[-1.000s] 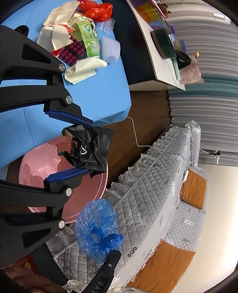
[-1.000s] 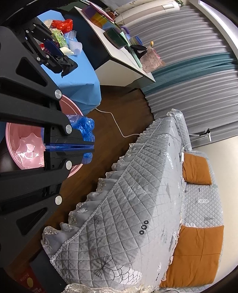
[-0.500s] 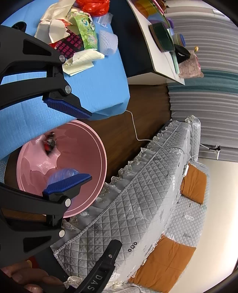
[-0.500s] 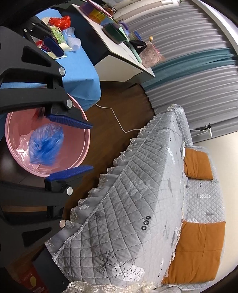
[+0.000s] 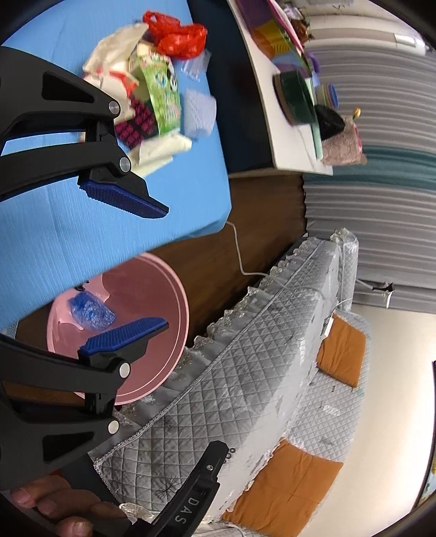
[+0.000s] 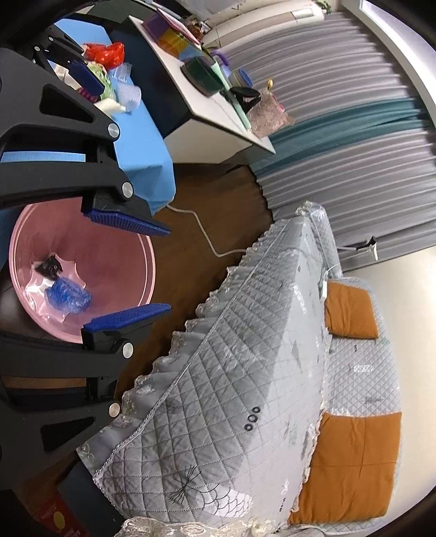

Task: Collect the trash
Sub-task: 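Move both open grippers back to the trash pile on the table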

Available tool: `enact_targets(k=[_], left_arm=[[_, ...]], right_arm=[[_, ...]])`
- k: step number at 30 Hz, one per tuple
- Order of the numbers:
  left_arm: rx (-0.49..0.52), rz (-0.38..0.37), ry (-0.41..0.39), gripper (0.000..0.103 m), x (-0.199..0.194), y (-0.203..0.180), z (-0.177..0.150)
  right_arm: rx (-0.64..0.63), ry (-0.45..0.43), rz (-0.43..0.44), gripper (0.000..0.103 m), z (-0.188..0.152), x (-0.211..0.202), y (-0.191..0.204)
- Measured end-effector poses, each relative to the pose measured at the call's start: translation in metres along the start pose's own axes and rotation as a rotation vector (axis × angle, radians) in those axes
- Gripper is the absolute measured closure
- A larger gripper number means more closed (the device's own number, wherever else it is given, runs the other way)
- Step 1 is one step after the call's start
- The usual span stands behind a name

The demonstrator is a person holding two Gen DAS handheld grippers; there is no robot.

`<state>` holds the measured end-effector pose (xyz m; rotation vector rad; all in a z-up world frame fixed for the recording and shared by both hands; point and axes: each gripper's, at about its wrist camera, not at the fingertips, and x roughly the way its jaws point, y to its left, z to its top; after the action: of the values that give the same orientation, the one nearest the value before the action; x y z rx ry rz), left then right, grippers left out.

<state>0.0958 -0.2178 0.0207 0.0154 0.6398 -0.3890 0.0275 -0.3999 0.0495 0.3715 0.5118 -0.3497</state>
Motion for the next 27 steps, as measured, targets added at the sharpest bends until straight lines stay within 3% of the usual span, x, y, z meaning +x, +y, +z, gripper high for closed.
enact_targets(k=[10,19,27], left_arm=[[-0.053,0.077,-0.060,0.044,-0.054,0.055,0.000],[-0.108,0.174,-0.100,0.044,-0.099,0.128,-0.005],[-0.250,0.260,-0.093,0.048,-0.105,0.190,-0.035]], right_arm=[[-0.063,-0.022,0.105,0.060,-0.010,-0.017,0.058],[-0.132,-0.001,0.200,0.063,-0.029,-0.020,0.109],[-0.198,0.042,0.249,0.065,-0.050,-0.010,0.146]])
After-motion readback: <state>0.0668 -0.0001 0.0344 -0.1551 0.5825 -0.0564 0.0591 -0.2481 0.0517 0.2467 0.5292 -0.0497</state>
